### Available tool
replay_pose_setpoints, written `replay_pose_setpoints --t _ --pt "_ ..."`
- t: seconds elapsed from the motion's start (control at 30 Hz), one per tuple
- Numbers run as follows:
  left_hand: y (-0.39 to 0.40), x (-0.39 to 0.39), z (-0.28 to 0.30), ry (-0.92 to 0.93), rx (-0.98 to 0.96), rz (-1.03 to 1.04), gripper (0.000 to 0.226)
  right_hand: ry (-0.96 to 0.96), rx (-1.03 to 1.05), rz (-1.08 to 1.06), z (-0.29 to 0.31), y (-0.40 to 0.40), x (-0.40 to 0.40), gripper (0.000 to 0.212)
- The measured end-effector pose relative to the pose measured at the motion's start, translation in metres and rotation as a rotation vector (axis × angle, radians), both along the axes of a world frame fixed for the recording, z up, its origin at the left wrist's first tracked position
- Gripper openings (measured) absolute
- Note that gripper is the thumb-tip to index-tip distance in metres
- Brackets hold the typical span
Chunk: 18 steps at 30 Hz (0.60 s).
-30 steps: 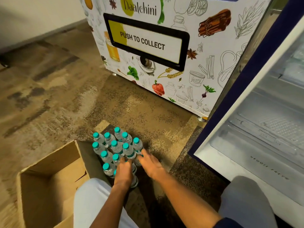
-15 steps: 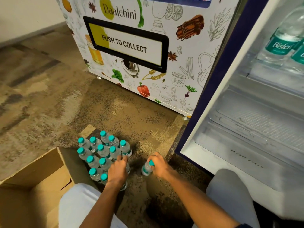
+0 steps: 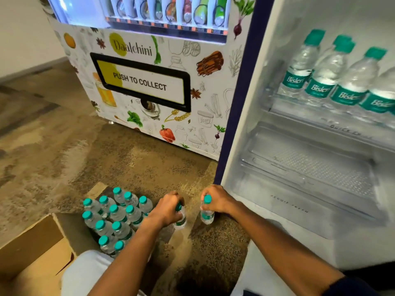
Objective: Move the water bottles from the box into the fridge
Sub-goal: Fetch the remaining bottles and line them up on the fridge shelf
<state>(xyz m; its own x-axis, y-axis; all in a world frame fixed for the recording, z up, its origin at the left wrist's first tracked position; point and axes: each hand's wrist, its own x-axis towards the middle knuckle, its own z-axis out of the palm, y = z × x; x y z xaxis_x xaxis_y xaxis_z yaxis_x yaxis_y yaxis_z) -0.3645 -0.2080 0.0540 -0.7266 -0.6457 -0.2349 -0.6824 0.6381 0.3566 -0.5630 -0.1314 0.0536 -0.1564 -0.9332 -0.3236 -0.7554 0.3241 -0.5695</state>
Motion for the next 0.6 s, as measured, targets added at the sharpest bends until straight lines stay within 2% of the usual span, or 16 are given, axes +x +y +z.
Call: replay_pose_setpoints --t 0.13,0.3,0.6 --pt "-0.002 -0.021 0.034 0.019 -0.020 -0.075 0.028 0.022 -0.044 0.063 0.048 0.004 -0.025 0.014" --pt "-0.003 -0.046 0.083 0.018 -0.068 -0.170 0.020 0.062 -0.097 0.134 0.113 0.015 -0.056 0.022" --pt "0.007 -0.091 0.174 0.010 -0.073 -0.374 0.026 0.092 -0.149 0.271 0.211 0.043 -0.093 0.026"
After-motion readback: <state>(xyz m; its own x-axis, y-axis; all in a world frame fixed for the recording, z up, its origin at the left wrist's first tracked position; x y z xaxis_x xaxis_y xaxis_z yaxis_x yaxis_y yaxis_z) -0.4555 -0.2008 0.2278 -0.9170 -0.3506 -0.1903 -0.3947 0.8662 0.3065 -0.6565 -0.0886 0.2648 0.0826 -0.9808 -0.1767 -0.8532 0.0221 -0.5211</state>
